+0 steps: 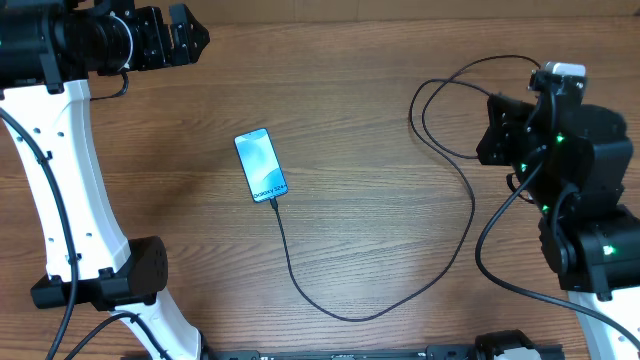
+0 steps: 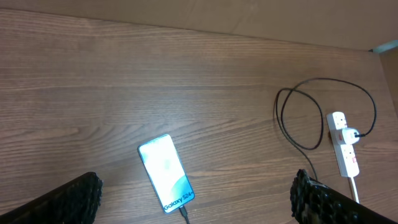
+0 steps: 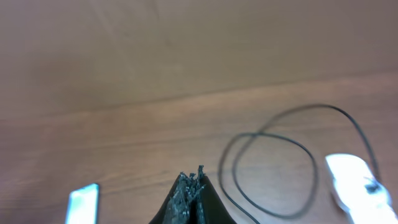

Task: Plug charger to phone and switch on socket

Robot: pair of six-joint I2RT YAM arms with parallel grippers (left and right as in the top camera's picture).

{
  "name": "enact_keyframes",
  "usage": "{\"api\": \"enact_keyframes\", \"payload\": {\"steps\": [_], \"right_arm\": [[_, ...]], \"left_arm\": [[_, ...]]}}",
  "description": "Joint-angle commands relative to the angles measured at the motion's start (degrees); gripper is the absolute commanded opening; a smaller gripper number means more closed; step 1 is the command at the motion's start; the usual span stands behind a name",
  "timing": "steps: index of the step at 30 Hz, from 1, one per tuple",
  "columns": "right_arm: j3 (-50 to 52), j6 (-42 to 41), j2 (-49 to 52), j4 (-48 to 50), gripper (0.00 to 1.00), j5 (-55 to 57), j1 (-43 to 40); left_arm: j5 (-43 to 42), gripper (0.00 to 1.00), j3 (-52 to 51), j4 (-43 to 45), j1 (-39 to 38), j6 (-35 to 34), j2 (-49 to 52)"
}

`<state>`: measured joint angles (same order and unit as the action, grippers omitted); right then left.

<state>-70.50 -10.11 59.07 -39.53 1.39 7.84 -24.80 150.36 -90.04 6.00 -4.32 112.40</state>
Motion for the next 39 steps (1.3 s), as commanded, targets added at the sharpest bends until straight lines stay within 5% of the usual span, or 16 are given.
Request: {"api": "enact_keyframes", "payload": {"steps": [1,13,16,19,20,21,39], "right_arm": [[-0.5,-2.9,-0.8,-1.2,0.04,6.9,0.8],[23.1,-6.3,-6.9,17.2,0.04,-2.3,0.8],[25.9,-4.6,-5.9,19.3,0.19,-3.2,0.8],[26.1,-4.7,-3.4,19.3,0.57,-3.3,0.8],[26.1,-4.7,-2.5,19.3,0.86,-3.3,0.9],[26.1,-4.7,-1.3,19.3,1.00,-3.2,0.8],[26.1,-4.7,11.8,19.3,1.00,-3.2,0.8]], "left_arm": [[0.2,0.99,0.4,0.1,-0.4,0.5,0.1],[0.2,1.00,0.4,0.1,-0.4,0.5,0.1],[0.2,1.00,0.4,0.1,-0.4,0.5,0.1],[0.2,0.99,0.4,0.1,-0.4,0.5,0.1],[0.2,1.00,0.4,0.1,-0.4,0.5,0.1],[0.2,0.99,0.4,0.1,-0.4,0.5,0.1],[0.2,1.00,0.4,0.1,-0.4,0.5,0.1]]}}
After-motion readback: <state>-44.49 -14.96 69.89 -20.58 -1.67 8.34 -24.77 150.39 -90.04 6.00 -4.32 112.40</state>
